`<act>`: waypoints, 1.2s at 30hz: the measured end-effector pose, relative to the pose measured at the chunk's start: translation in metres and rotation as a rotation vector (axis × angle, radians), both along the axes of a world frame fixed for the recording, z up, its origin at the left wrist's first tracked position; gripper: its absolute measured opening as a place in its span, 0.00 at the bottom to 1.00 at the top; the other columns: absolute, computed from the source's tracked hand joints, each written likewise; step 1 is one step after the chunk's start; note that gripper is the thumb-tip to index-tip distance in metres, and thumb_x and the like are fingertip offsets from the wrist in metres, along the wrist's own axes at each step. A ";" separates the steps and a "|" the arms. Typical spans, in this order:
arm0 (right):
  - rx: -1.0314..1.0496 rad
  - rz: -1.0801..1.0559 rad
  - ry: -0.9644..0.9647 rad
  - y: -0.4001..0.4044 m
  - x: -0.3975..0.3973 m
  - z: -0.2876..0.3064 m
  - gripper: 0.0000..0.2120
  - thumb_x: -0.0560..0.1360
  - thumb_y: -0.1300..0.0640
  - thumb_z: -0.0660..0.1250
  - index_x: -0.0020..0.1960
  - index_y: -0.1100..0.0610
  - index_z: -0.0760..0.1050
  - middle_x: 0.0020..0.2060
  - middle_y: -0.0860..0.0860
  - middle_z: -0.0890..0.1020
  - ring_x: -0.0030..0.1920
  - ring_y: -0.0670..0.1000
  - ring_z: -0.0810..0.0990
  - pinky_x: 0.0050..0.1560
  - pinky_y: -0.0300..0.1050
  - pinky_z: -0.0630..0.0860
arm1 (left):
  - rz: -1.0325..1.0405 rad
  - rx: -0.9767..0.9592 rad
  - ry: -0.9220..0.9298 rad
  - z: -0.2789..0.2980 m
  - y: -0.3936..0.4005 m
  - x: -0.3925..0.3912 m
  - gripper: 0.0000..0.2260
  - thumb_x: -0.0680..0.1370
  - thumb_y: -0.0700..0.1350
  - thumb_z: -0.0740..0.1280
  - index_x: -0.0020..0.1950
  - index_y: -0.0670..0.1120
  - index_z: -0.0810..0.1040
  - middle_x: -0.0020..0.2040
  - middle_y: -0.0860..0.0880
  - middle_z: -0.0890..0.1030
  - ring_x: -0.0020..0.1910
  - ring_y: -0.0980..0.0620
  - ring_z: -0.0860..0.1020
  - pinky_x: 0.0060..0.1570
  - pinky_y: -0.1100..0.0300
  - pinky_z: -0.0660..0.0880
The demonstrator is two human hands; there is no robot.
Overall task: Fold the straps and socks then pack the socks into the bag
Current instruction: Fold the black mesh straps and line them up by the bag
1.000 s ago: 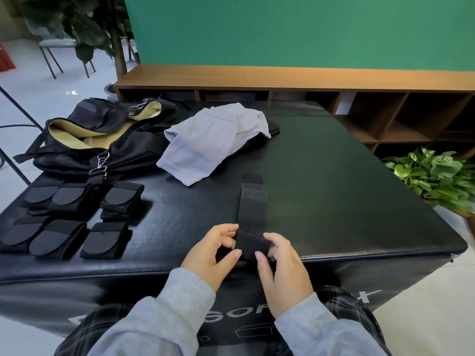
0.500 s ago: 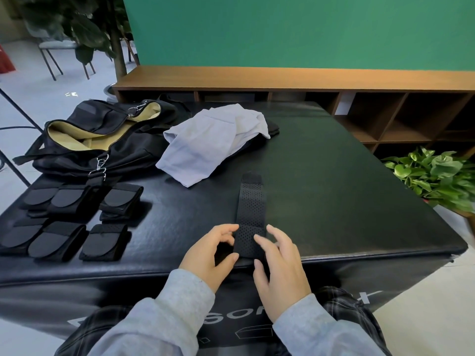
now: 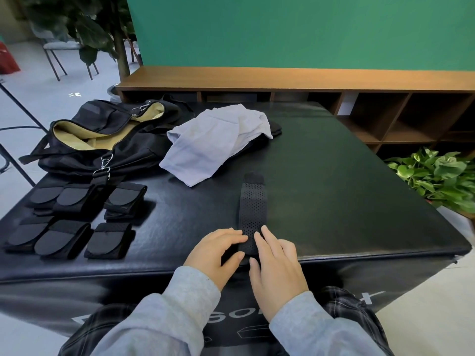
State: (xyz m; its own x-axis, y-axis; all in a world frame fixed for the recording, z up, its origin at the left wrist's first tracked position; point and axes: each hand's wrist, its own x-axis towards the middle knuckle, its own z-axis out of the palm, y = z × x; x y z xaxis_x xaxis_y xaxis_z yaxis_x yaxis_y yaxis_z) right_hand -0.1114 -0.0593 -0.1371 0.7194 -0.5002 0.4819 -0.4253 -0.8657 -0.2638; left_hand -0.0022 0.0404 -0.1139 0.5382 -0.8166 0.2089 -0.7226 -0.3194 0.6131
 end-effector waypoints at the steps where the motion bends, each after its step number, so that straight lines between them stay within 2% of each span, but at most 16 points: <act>1: -0.018 0.007 0.013 -0.002 0.000 0.001 0.22 0.63 0.53 0.77 0.55 0.58 0.80 0.55 0.50 0.81 0.46 0.50 0.72 0.41 0.40 0.79 | 0.005 -0.007 0.007 0.001 0.000 0.000 0.15 0.77 0.45 0.65 0.63 0.56 0.74 0.60 0.67 0.67 0.65 0.68 0.63 0.61 0.79 0.52; 3: -0.052 0.004 -0.016 -0.005 0.001 0.001 0.17 0.66 0.51 0.74 0.52 0.57 0.81 0.52 0.49 0.82 0.43 0.50 0.74 0.40 0.38 0.79 | 0.012 -0.023 0.043 0.001 0.000 -0.001 0.15 0.77 0.47 0.66 0.63 0.57 0.74 0.59 0.68 0.68 0.64 0.67 0.65 0.61 0.79 0.55; 4: -0.063 -0.002 -0.034 -0.006 0.002 0.001 0.13 0.71 0.50 0.68 0.51 0.56 0.82 0.51 0.48 0.82 0.42 0.49 0.72 0.38 0.38 0.79 | 0.007 -0.024 0.068 0.003 0.001 -0.001 0.16 0.76 0.47 0.67 0.63 0.58 0.73 0.59 0.69 0.67 0.64 0.67 0.65 0.60 0.79 0.56; 5: -0.064 -0.005 -0.047 -0.006 0.003 0.002 0.15 0.76 0.49 0.60 0.51 0.55 0.82 0.50 0.47 0.82 0.43 0.49 0.70 0.37 0.37 0.79 | -0.004 -0.026 0.093 0.005 0.002 -0.001 0.18 0.76 0.47 0.68 0.63 0.60 0.71 0.60 0.70 0.66 0.64 0.68 0.65 0.59 0.80 0.56; 7: -0.043 -0.006 -0.069 -0.007 0.003 0.003 0.27 0.82 0.47 0.45 0.48 0.54 0.82 0.48 0.46 0.82 0.42 0.48 0.67 0.36 0.35 0.77 | -0.020 -0.037 0.136 0.008 0.003 -0.002 0.20 0.75 0.46 0.69 0.62 0.64 0.67 0.60 0.72 0.64 0.63 0.70 0.64 0.59 0.81 0.56; 9: -0.013 -0.015 -0.095 -0.007 0.002 0.008 0.31 0.82 0.46 0.39 0.46 0.52 0.81 0.47 0.43 0.82 0.43 0.47 0.69 0.32 0.33 0.75 | -0.011 -0.032 0.159 0.012 0.003 -0.004 0.22 0.76 0.45 0.68 0.60 0.67 0.64 0.59 0.73 0.63 0.61 0.73 0.63 0.56 0.83 0.56; 12: 0.080 -0.002 -0.094 -0.008 -0.002 0.012 0.23 0.80 0.45 0.46 0.46 0.50 0.78 0.46 0.39 0.82 0.41 0.45 0.77 0.29 0.32 0.72 | 0.036 -0.058 0.218 0.012 0.004 -0.006 0.23 0.76 0.44 0.67 0.59 0.70 0.63 0.56 0.71 0.71 0.59 0.75 0.66 0.53 0.83 0.59; 14: 0.181 0.023 -0.066 -0.006 -0.005 0.015 0.22 0.78 0.42 0.48 0.49 0.50 0.78 0.44 0.38 0.80 0.43 0.45 0.78 0.33 0.32 0.72 | 0.078 -0.103 0.279 0.009 0.004 -0.006 0.23 0.76 0.43 0.68 0.58 0.70 0.66 0.52 0.67 0.77 0.58 0.72 0.69 0.53 0.80 0.61; 16: 0.334 0.045 -0.027 -0.005 -0.009 0.022 0.22 0.78 0.40 0.49 0.58 0.49 0.75 0.43 0.38 0.74 0.47 0.45 0.76 0.41 0.34 0.69 | 0.121 -0.128 0.330 0.007 0.004 -0.005 0.20 0.75 0.43 0.68 0.56 0.67 0.69 0.48 0.66 0.79 0.57 0.69 0.72 0.54 0.76 0.63; 18: 0.440 0.057 0.002 -0.007 -0.013 0.023 0.16 0.79 0.43 0.53 0.63 0.46 0.71 0.45 0.41 0.69 0.46 0.43 0.72 0.45 0.35 0.67 | 0.141 -0.135 0.358 0.006 0.004 -0.005 0.18 0.75 0.43 0.69 0.56 0.65 0.71 0.46 0.65 0.79 0.55 0.67 0.73 0.54 0.74 0.63; 22: 0.564 0.053 -0.146 -0.004 -0.014 0.027 0.13 0.78 0.51 0.62 0.62 0.47 0.69 0.43 0.38 0.73 0.46 0.37 0.72 0.48 0.29 0.67 | 0.195 -0.153 0.399 0.007 0.003 -0.007 0.14 0.75 0.43 0.69 0.51 0.61 0.71 0.42 0.60 0.78 0.52 0.67 0.74 0.49 0.77 0.64; 25: 0.565 0.046 -0.221 -0.002 -0.012 0.020 0.15 0.75 0.57 0.67 0.55 0.45 0.64 0.39 0.35 0.74 0.45 0.29 0.70 0.45 0.23 0.65 | 0.239 -0.182 0.405 0.005 0.000 -0.008 0.11 0.74 0.42 0.70 0.46 0.56 0.70 0.42 0.57 0.78 0.50 0.64 0.75 0.48 0.75 0.65; 28: 0.560 0.027 -0.230 -0.002 -0.012 0.021 0.15 0.75 0.58 0.67 0.52 0.42 0.64 0.39 0.38 0.73 0.45 0.31 0.71 0.43 0.25 0.66 | 0.264 -0.209 0.388 0.003 -0.001 -0.009 0.11 0.74 0.42 0.69 0.43 0.55 0.69 0.42 0.56 0.78 0.47 0.64 0.75 0.46 0.74 0.65; 31: 0.551 0.028 -0.151 -0.003 -0.012 0.026 0.14 0.77 0.57 0.64 0.61 0.48 0.69 0.42 0.38 0.73 0.42 0.36 0.71 0.46 0.33 0.68 | 0.272 -0.176 0.318 0.004 -0.001 -0.011 0.11 0.75 0.43 0.68 0.38 0.55 0.69 0.41 0.57 0.77 0.44 0.57 0.75 0.40 0.71 0.67; 33: 0.512 0.051 -0.071 -0.006 -0.011 0.028 0.19 0.78 0.56 0.61 0.67 0.45 0.65 0.48 0.38 0.73 0.42 0.40 0.68 0.48 0.34 0.68 | 0.270 -0.146 0.281 0.006 -0.002 -0.012 0.11 0.75 0.44 0.68 0.38 0.56 0.69 0.42 0.57 0.77 0.46 0.54 0.75 0.41 0.73 0.67; 36: 0.474 0.069 0.006 -0.008 -0.009 0.031 0.26 0.78 0.55 0.60 0.74 0.45 0.56 0.52 0.37 0.71 0.45 0.39 0.64 0.48 0.33 0.66 | 0.259 -0.099 0.238 0.007 -0.003 -0.013 0.12 0.75 0.43 0.68 0.41 0.60 0.69 0.47 0.58 0.77 0.51 0.57 0.74 0.45 0.74 0.66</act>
